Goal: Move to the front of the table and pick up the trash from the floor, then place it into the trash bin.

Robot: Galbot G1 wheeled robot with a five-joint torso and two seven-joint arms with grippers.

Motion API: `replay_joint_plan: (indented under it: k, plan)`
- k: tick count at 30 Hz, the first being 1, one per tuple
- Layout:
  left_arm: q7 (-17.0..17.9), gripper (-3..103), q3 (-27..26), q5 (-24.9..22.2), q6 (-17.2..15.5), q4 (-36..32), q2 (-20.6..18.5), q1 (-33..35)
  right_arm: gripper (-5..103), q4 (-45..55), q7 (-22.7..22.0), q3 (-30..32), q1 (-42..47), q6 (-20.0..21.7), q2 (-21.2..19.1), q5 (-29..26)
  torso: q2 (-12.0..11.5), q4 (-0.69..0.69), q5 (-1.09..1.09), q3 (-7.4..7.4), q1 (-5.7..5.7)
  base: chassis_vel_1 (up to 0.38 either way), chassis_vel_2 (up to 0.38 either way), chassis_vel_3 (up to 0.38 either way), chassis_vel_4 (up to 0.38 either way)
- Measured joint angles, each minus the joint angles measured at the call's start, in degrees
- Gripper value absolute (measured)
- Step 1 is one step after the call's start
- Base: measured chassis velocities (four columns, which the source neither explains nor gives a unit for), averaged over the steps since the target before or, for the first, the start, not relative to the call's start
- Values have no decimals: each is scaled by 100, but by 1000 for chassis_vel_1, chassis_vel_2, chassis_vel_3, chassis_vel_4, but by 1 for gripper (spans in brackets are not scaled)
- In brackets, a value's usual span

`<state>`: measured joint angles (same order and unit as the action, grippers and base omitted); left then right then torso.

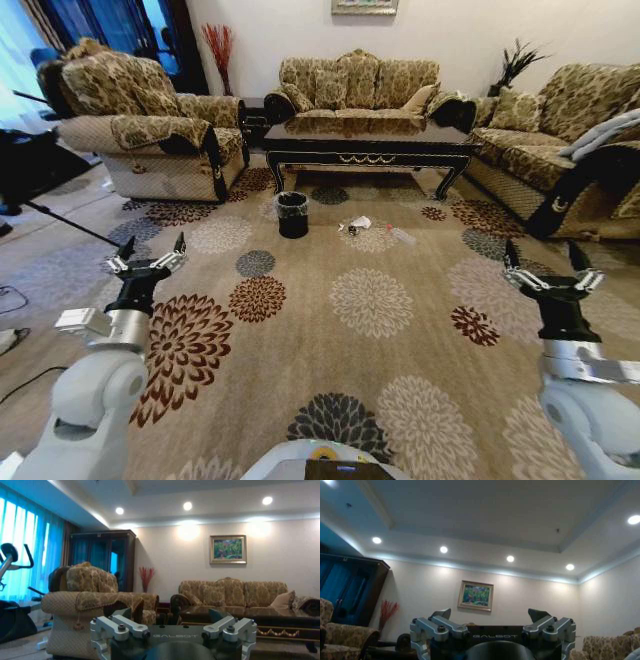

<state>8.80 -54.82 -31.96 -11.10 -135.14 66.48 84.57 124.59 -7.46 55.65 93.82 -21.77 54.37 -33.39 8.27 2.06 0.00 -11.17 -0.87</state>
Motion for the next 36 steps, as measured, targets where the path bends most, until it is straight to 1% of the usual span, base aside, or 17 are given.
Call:
replay_joint_plan:
  k: [6, 9, 10, 12, 13, 16, 19, 22, 23, 25, 27, 30, 32, 36]
  plan:
    - [-64, 100, 0, 45, -13, 14, -11, 37, 100, -26, 0, -25, -25, 1, 7, 10, -105, 0, 0, 78, 27, 0, 0, 0, 0]
    - [-113, 100, 2, 76, -45, 51, -25, 67, 100, -68, -2, -58, -33, 18, 20, 47, -201, 0, 0, 154, 46, 0, 0, 0, 0]
    - [-113, 100, 2, 76, -45, 51, -25, 67, 100, -68, -2, -58, -33, 18, 20, 47, -201, 0, 0, 154, 46, 0, 0, 0, 0]
    - [-133, 100, 5, 80, -97, 88, -40, 76, 100, -90, -11, -75, -33, 42, 27, 84, -266, 0, 0, 213, 53, 0, 0, 0, 0]
    - [-133, 100, 5, 80, -97, 88, -40, 76, 100, -90, -11, -75, -33, 42, 27, 84, -266, 0, 0, 213, 53, 0, 0, 0, 0]
    - [-201, 100, 15, 95, -135, 149, -68, 82, 100, -125, -71, -88, -32, 111, 31, 153, -350, 0, 0, 290, 61, 0, 0, 0, 0]
    - [-237, 100, 24, 99, -138, 176, -80, 79, 100, -160, -92, -98, -27, 147, 31, 182, -403, 0, 0, 337, 67, 0, 0, 0, 0]
    - [-262, 100, 39, 115, -138, 217, -87, 69, 100, -227, -54, -128, -24, 156, 31, 225, -480, 0, 0, 401, 80, 0, 0, 0, 0]
    - [-262, 100, 39, 115, -138, 217, -87, 69, 100, -227, -54, -128, -24, 156, 31, 225, -480, 0, 0, 401, 80, 0, 0, 0, 0]
    - [-282, 100, 51, 136, -136, 259, -89, 61, 100, -280, -9, -172, -31, 158, 49, 268, -561, 0, 0, 467, 83, 0, 0, 0, 0]
    - [-285, 100, 53, 137, -135, 266, -90, 59, 100, -288, -4, -182, -32, 161, 54, 274, -577, 0, 0, 481, 83, 0, 0, 0, 0]
    - [-294, 100, 64, 139, -123, 300, -97, 35, 100, -330, 46, -216, -37, 169, 69, 290, -672, 0, 0, 572, 84, 0, 0, 0, 0]
    - [-294, 100, 69, 139, -109, 309, -98, 28, 100, -345, 78, -221, -38, 166, 72, 297, -698, 0, 0, 598, 84, 0, 0, 0, 0]
    - [-315, 100, 109, 171, 61, 367, -79, 2, 100, -390, 207, -231, -49, 110, 83, 320, -774, 0, 0, 675, 85, 0, 0, 0, 0]
